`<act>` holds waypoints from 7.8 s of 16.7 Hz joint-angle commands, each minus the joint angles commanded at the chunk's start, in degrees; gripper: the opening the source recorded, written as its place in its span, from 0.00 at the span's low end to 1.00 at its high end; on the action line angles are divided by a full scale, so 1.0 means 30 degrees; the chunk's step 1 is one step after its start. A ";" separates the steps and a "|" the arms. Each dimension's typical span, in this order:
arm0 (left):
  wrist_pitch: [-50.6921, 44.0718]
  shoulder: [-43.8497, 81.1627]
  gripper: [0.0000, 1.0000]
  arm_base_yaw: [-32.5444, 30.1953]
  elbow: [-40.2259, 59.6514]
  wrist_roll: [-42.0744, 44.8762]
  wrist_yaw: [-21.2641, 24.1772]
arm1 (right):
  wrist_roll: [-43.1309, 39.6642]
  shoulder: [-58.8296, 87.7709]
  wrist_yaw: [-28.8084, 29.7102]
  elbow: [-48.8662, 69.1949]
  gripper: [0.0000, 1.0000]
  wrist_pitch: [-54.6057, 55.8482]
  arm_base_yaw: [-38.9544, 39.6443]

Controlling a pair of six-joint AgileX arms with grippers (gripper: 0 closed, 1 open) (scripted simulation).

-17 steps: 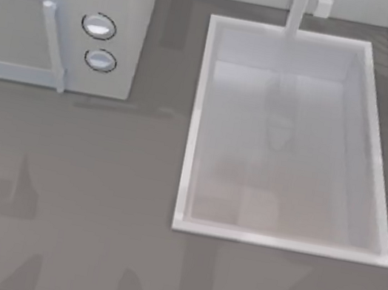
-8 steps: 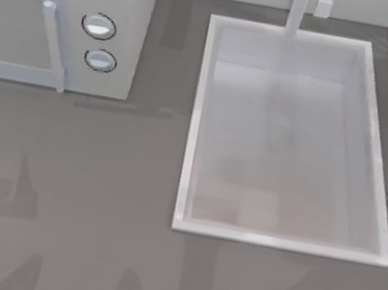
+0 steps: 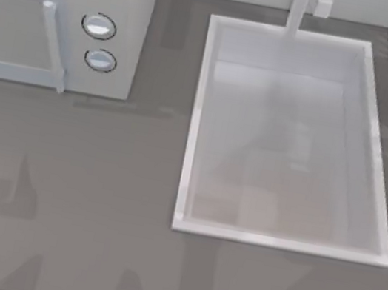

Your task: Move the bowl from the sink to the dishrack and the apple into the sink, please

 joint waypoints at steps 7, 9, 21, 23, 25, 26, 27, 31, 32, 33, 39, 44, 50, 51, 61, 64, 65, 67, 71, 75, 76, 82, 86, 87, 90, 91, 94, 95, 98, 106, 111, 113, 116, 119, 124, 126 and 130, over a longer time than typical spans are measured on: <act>0.0000 0.0000 1.00 0.0000 0.0000 0.0000 0.0000 | 0.0000 -0.0005 0.0000 0.0005 1.00 -0.0004 -0.0038; 0.0000 0.0000 1.00 0.0000 0.0000 0.0000 0.0000 | 0.0018 -0.0477 -0.0106 -0.0256 1.00 -0.0218 0.0284; 0.0000 0.0000 1.00 0.0000 0.0000 0.0000 0.0000 | -0.0286 -1.3719 0.2232 -0.7724 1.00 -0.6522 0.2168; 0.0000 0.0000 1.00 0.0000 0.0000 0.0000 0.0000 | -0.0199 -1.5579 0.2454 -0.8791 1.00 -0.7406 0.2675; 0.0000 0.0000 1.00 0.0000 0.0000 0.0000 0.0000 | -0.0051 -1.7730 0.2731 -0.9613 1.00 -0.8092 0.3185; 0.0000 0.0000 1.00 0.0000 0.0000 0.0000 0.0000 | -0.0023 -1.9028 0.2906 -1.0130 1.00 -0.8524 0.3382; 0.0000 0.0000 1.00 0.0000 0.0000 0.0000 0.0000 | -0.0042 -2.0480 0.3118 -1.0778 1.00 -0.9061 0.3523; 0.0000 0.0000 1.00 0.0000 0.0000 0.0000 0.0000 | -0.0312 -2.7253 0.4313 -1.4157 1.00 -1.1829 0.3792; 0.0000 0.0000 1.00 0.0000 0.0000 0.0000 0.0000 | -0.0351 -2.8753 0.4597 -1.5068 1.00 -1.2569 0.3939; 0.0000 0.0000 1.00 0.0000 0.0000 0.0000 0.0000 | -0.0368 -3.0090 0.4837 -1.5925 1.00 -1.3278 0.4155; 0.0000 0.0000 1.00 0.0000 0.0000 0.0000 0.0000 | -0.0310 -3.4308 0.5296 -1.8683 1.00 -1.5712 0.5849; 0.0000 0.0000 1.00 0.0000 0.0000 0.0000 0.0000 | -0.0310 -3.4320 0.5294 -1.8691 1.00 -1.5720 0.5859; 0.0000 0.0000 1.00 0.0000 0.0000 0.0000 0.0000 | -0.0310 -3.4320 0.5294 -1.8691 1.00 -1.5720 0.5859; 0.0000 0.0000 1.00 0.0000 0.0000 0.0000 0.0000 | -0.0310 -3.4320 0.5294 -1.8691 1.00 -1.5720 0.5859; 0.0000 0.0000 1.00 0.0000 0.0000 0.0000 0.0000 | -0.0310 -3.4320 0.5294 -1.8691 1.00 -1.5720 0.5859; 0.0000 0.0000 1.00 0.0000 0.0000 0.0000 0.0000 | -0.0310 -3.4320 0.5294 -1.8691 1.00 -1.5720 0.5859; 0.0000 0.0000 1.00 0.0000 0.0000 0.0000 0.0000 | -0.0310 -3.4320 0.5294 -1.8691 1.00 -1.5720 0.5859; 0.0000 0.0000 1.00 0.0000 0.0000 0.0000 0.0000 | -0.0313 -3.4302 0.5294 -1.8674 1.00 -1.5727 0.5851; 0.0000 0.0000 1.00 0.0000 0.0000 0.0000 0.0000 | -0.0831 -3.2263 0.5257 -1.6743 1.00 -1.7312 0.5275; 0.0000 0.0000 1.00 0.0000 0.0000 0.0000 0.0000 | -0.2040 -2.7010 0.5273 -1.2631 1.00 -2.0916 0.3979; 0.0000 0.0000 1.00 0.0000 0.0000 0.0000 0.0000 | -0.2420 -2.5270 0.5295 -1.1448 1.00 -2.2025 0.3591; 0.0000 0.0000 1.00 0.0000 0.0000 0.0000 0.0000 | -0.4877 -1.3498 0.5520 -0.4180 1.00 -2.9132 0.1196; 0.0000 0.0000 1.00 0.0000 0.0000 0.0000 0.0000 | -0.6213 -0.6878 0.5554 0.0165 1.00 -3.3114 -0.0179; 0.0000 0.0000 1.00 0.0000 0.0000 0.0000 0.0000 | -0.6475 -0.5641 0.5524 0.1089 1.00 -3.3892 -0.0457; 0.0000 0.0000 1.00 0.0000 0.0000 0.0000 0.0000 | -0.7057 -0.3033 0.5392 0.3243 1.00 -3.5616 -0.1092; 0.0000 0.0000 1.00 0.0000 0.0000 0.0000 0.0000 | -0.7179 -0.2522 0.5350 0.3713 1.00 -3.5970 -0.1227; 0.0000 0.0000 1.00 0.0000 0.0000 0.0000 0.0000 | -0.7300 -0.2026 0.5297 0.4202 1.00 -3.6317 -0.1359; 0.0000 0.0000 1.00 0.0000 0.0000 0.0000 0.0000 | -0.7300 -0.2026 0.5297 0.4202 1.00 -3.6317 -0.1359; 0.0000 0.0000 1.00 0.0000 0.0000 0.0000 0.0000 | -0.7280 -0.2066 0.5314 0.4112 1.00 -3.6215 -0.1263; 0.0000 0.0000 1.00 0.0000 0.0000 0.0000 0.0000 | -0.7182 0.0524 0.5346 0.0868 1.00 -3.0154 -0.1312; 0.0000 0.0000 1.00 0.0000 0.0000 0.0000 0.0000 | -0.7188 0.1590 0.5309 -0.0397 1.00 -2.8103 -0.1303; 0.0000 0.0000 1.00 0.0000 0.0000 0.0000 0.0000 | -0.7188 0.1590 0.5309 -0.0397 1.00 -2.8103 -0.1303; 0.0000 0.0000 1.00 0.0000 0.0000 0.0000 0.0000 | -0.7188 0.1590 0.5309 -0.0397 0.85 -2.8103 -0.1303; 0.0000 0.0000 1.00 0.0000 0.0000 0.0000 0.0000 | -0.7188 0.1590 0.5309 -0.0397 0.62 -2.8103 -0.1303; 0.0000 0.0000 1.00 0.0000 0.0000 0.0000 0.0000 | -0.7188 0.1590 0.5309 -0.0397 0.25 -2.8103 -0.1303; 0.0000 0.0000 1.00 0.0000 0.0000 0.0000 0.0000 | -0.7188 0.1590 0.5309 -0.0397 0.10 -2.8103 -0.1303; 0.0000 0.0000 1.00 0.0000 0.0000 0.0000 0.0000 | -0.7188 0.1590 0.5309 -0.0397 0.00 -2.8103 -0.1303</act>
